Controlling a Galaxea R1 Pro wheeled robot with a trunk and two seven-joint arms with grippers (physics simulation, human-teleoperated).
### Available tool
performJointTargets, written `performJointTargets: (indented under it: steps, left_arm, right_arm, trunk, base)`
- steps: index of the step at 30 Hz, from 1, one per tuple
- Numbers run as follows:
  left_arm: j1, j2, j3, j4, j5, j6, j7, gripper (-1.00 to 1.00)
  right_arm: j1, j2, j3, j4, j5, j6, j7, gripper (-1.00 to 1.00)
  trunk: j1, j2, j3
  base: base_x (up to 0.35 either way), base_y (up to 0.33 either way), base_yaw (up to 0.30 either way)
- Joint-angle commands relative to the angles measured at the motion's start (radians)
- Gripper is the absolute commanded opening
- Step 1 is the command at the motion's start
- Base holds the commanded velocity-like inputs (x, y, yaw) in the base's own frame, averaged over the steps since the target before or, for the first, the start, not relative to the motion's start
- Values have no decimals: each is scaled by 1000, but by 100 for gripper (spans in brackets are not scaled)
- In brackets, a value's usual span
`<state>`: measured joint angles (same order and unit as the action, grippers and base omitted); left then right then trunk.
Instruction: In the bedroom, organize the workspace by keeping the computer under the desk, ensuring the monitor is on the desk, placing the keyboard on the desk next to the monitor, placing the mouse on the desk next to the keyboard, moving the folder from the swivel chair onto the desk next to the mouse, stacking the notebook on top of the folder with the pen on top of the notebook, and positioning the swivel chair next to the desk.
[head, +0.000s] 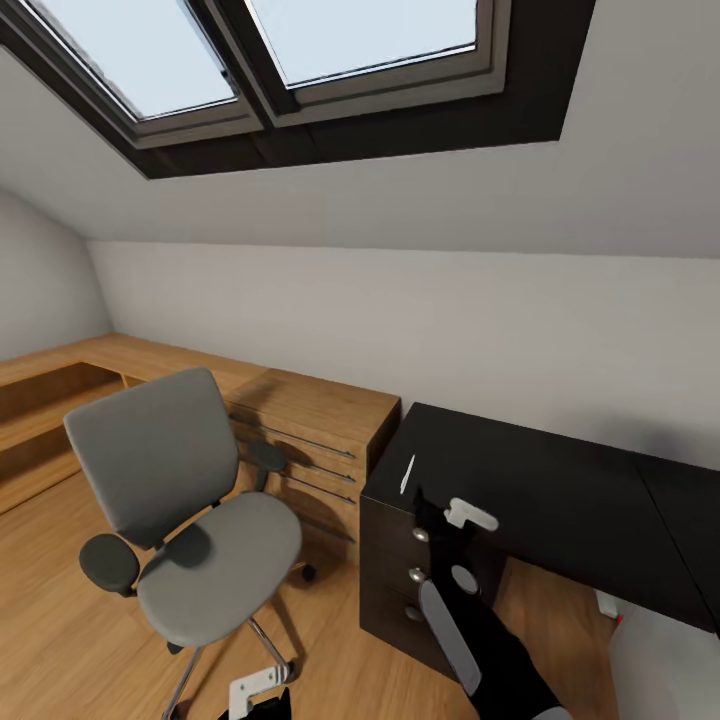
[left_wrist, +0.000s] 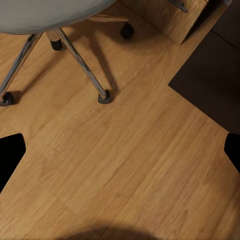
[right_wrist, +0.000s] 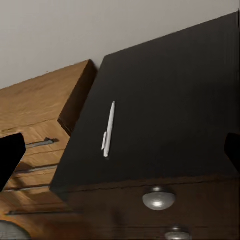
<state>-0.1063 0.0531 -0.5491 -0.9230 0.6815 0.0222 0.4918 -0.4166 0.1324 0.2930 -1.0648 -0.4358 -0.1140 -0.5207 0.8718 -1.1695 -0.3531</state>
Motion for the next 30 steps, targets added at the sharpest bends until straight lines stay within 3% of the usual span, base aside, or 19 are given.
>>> performJointTargets:
  steps: [1, 3, 7, 9, 11, 12, 14, 15, 20, 30]
  left_arm:
    - [-1, 1, -5, -2, 4, 2, 8, 100]
    - [-1, 2, -12, -2, 4, 2, 9, 100]
    - [-1, 2, -18, -2, 4, 2, 9, 100]
    - [-1, 2, -18, -2, 3, 2, 10, 100]
    - [-1, 2, -18, -2, 4, 2, 10, 100]
    - [-1, 2, -18, -2, 4, 2, 9, 100]
    - [-1, 2, -18, -2, 4, 2, 9, 100]
    - [-1, 1, -18, -2, 3, 2, 10, 100]
    - [-1, 1, -18, -2, 3, 2, 10, 100]
    - [-1, 1, -18, -2, 4, 2, 10, 100]
  right_arm:
    - [-2, 2, 5, 0, 19, 46, -35, 100]
    - [-6, 4, 8, -3, 68, 206, -126, 100]
    - [-35, 3, 7, -35, 92, 445, -205, 100]
    - [-37, 3, 5, -39, 92, 391, -207, 100]
    - [-37, 2, 7, -40, 89, 278, -211, 100]
    - [-37, 3, 8, -39, 89, 273, -212, 100]
    - [-37, 4, 11, -39, 91, 316, -216, 100]
    - [-41, 4, 10, -64, 88, 521, -215, 100]
    - [-39, 3, 4, -170, 77, 551, -209, 100]
    - [-39, 4, 7, -172, 77, 553, -206, 100]
  trunk:
    - [0, -1, -1]
    - [0, -1, -1]
    - [0, -1, -1]
    - [0, -1, -1]
    - [0, -1, -1]
    - [0, -1, -1]
    - [0, -1, -1]
    - [0, -1, -1]
    - [0, -1, -1]
    - [0, -1, -3]
  base:
    - [0, 0, 0]
    - [0, 0, 0]
    - [0, 0, 0]
    - [0, 0, 0]
    - [0, 0, 0]
    - [0, 0, 0]
    - [0, 0, 0]
    - [0, 0, 0]
    - [0, 0, 0]
    - [0, 0, 173]
